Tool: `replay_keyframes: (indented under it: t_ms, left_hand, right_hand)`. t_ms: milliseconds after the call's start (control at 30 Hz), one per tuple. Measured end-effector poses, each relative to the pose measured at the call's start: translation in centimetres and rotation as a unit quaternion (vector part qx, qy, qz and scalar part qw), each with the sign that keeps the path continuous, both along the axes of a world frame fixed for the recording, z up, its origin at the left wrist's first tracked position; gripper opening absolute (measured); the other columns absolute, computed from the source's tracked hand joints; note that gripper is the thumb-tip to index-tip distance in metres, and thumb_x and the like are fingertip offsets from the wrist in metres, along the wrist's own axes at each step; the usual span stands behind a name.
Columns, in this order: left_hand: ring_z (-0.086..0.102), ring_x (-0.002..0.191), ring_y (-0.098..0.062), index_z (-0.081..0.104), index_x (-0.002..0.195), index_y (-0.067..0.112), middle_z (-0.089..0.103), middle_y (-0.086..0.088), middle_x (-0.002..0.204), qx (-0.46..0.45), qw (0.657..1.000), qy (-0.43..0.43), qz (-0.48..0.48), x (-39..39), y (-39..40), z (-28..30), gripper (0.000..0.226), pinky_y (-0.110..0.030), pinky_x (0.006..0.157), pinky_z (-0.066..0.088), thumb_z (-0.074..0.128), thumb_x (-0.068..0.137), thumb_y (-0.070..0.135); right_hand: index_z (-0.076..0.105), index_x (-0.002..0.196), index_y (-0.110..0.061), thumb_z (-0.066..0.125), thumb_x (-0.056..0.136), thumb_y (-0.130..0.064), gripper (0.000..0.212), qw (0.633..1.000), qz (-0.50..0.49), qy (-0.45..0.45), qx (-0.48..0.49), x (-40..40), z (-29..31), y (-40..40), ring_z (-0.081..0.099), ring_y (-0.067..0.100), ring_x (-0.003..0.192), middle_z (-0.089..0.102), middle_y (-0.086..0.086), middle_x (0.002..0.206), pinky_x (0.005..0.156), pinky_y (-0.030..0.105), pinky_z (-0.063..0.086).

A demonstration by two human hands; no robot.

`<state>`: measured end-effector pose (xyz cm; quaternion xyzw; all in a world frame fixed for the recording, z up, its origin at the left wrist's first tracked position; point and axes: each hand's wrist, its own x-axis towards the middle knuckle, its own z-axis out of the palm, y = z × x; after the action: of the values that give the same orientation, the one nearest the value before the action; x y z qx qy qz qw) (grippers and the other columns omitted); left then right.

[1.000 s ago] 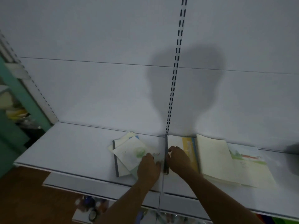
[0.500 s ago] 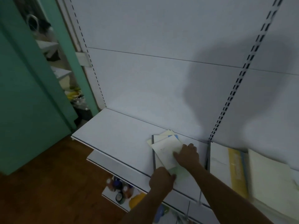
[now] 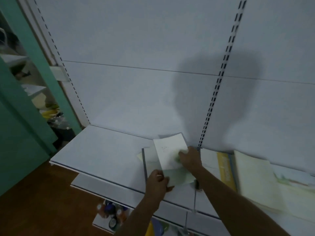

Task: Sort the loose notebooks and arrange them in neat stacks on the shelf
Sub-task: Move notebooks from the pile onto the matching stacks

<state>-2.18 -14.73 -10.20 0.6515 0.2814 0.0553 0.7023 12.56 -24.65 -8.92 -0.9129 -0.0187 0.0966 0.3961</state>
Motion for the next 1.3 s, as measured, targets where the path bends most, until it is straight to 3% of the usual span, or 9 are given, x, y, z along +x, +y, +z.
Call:
replay_keyframes:
  t_ms: [133,300,433,667,767,833,933,1033,1300]
  left_hand:
    - [0.064,0.077,-0.018,0.052,0.097,0.008,0.064,-0.011,0.093,0.058,0.996,-0.045,-0.043,1.3,-0.8,2.0,0.007,-0.025,0.057,0.057,0.05,0.094,0.002]
    - [0.062,0.07,-0.019,0.051,0.098,0.006,0.064,-0.009,0.087,0.062,0.991,-0.089,-0.081,2.8,-2.4,3.8,0.006,-0.023,0.05,0.051,0.053,0.093,0.002]
    - [0.066,0.073,-0.018,0.052,0.093,0.011,0.066,-0.015,0.093,0.075,0.985,-0.103,-0.118,4.4,-6.9,4.5,0.006,-0.027,0.054,0.055,0.057,0.093,0.007]
    - [0.068,0.072,-0.012,0.058,0.1,0.012,0.067,-0.004,0.093,0.042,0.968,-0.109,-0.224,6.4,-18.5,4.7,0.01,-0.021,0.057,0.055,0.062,0.091,0.015]
    - [0.065,0.068,-0.013,0.059,0.112,0.01,0.069,-0.006,0.091,0.064,0.952,-0.104,-0.279,6.9,-23.2,4.7,0.023,-0.023,0.062,0.054,0.064,0.089,0.01]
    - [0.063,0.077,-0.017,0.058,0.119,0.01,0.068,-0.009,0.099,0.077,0.94,-0.091,-0.32,7.3,-26.1,4.3,0.034,-0.028,0.07,0.053,0.063,0.086,0.003]
    - [0.063,0.094,-0.017,0.053,0.124,0.011,0.066,-0.009,0.113,0.115,0.926,-0.072,-0.352,7.7,-29.7,3.5,0.046,-0.024,0.079,0.053,0.064,0.082,-0.002]
    - [0.06,0.097,-0.011,0.051,0.124,0.009,0.064,-0.008,0.118,0.169,0.914,-0.058,-0.365,8.3,-32.5,2.5,0.041,-0.014,0.077,0.049,0.061,0.085,0.001]
    - [0.058,0.112,-0.022,0.052,0.123,0.009,0.061,-0.01,0.125,0.302,0.867,-0.015,-0.396,10.1,-36.5,0.6,0.035,-0.023,0.089,0.046,0.058,0.089,0.012]
  right_hand:
    - [0.048,0.111,-0.014,0.058,0.087,-0.035,0.034,0.992,-0.033,0.064,0.106,0.9,1.0,-2.0,0.054,0.022,0.09,0.058,0.009,0.108,0.076,0.028,0.04]
    - [0.05,0.104,-0.02,0.058,0.083,-0.03,0.024,0.97,-0.126,0.0,0.208,1.3,3.3,-5.1,0.054,0.011,0.076,0.058,-0.002,0.088,0.06,0.026,0.041]
    - [0.047,0.097,-0.027,0.059,0.081,-0.032,0.02,0.968,-0.161,-0.089,0.172,1.4,5.1,-10.5,0.055,0.009,0.074,0.057,-0.009,0.083,0.056,0.024,0.037]
    - [0.059,0.094,-0.013,0.061,0.077,-0.023,0.019,0.94,-0.283,-0.162,0.095,0.4,5.9,-23.6,0.059,0.019,0.075,0.061,0.001,0.087,0.062,0.027,0.044]
    - [0.061,0.093,-0.011,0.06,0.075,-0.02,0.02,0.927,-0.327,-0.161,0.082,-0.2,5.6,-28.9,0.061,0.02,0.074,0.062,0.002,0.085,0.059,0.025,0.043]
    - [0.062,0.089,-0.01,0.058,0.075,-0.018,0.016,0.927,-0.334,-0.162,0.061,-0.6,5.0,-32.3,0.061,0.021,0.073,0.063,0.002,0.081,0.055,0.022,0.041]
    - [0.064,0.103,-0.005,0.061,0.078,-0.011,0.027,0.928,-0.335,-0.158,0.028,-0.9,3.7,-36.4,0.055,0.018,0.08,0.064,0.008,0.095,0.065,0.022,0.041]
    - [0.065,0.108,0.0,0.065,0.076,-0.007,0.033,0.936,-0.322,-0.143,0.004,-0.5,2.1,-39.3,0.053,0.017,0.077,0.068,0.014,0.1,0.067,0.024,0.043]
    - [0.058,0.121,-0.002,0.067,0.075,-0.013,0.048,0.958,-0.283,-0.041,-0.028,1.5,-1.3,-43.5,0.061,0.032,0.096,0.062,0.018,0.11,0.082,0.037,0.052]
